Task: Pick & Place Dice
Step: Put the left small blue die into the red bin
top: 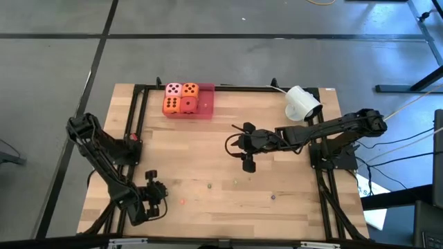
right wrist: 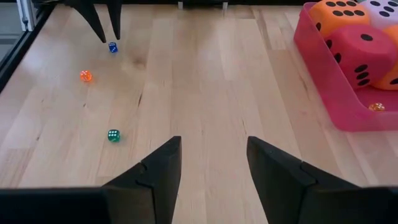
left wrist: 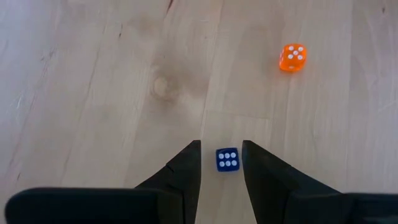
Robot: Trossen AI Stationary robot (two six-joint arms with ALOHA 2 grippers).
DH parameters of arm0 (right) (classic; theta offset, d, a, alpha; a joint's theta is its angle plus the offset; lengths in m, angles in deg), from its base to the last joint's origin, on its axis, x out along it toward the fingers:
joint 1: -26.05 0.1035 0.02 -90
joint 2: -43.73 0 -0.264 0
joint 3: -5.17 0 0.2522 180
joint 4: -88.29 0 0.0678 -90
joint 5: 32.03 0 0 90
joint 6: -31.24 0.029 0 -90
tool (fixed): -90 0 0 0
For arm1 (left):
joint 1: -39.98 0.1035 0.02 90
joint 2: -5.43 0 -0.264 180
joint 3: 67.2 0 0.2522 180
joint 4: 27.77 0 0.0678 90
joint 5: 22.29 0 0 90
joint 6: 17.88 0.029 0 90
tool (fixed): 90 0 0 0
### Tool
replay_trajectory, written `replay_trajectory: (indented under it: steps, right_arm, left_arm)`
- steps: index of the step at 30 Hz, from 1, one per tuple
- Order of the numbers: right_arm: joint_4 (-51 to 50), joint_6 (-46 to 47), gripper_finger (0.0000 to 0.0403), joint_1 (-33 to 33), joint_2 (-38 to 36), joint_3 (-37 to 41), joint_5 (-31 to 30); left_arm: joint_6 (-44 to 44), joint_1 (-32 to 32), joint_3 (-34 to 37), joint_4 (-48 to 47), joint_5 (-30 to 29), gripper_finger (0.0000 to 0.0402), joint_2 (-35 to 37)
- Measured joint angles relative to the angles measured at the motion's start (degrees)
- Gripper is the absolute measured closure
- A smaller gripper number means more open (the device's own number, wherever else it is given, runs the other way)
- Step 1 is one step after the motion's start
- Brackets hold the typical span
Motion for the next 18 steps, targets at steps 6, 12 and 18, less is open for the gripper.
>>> replay_trajectory:
  steps: [6,12,18]
  right_arm:
    - [0.00,-0.15,0.0221,0.00,0.00,0.00,0.00]
    - [0.00,-0.15,0.0221,0.00,0.00,0.00,0.00]
    - [0.00,-0.13,0.0221,0.00,0.00,0.00,0.01]
  left_arm:
    - [-1.34,0.00,0.00,0.11,0.17,0.0290,-0.31]
    - [-1.40,0.02,0.00,0.24,1.66,0.0290,-3.41]
    - [-1.36,0.02,-0.07,0.38,2.08,0.0290,-5.04]
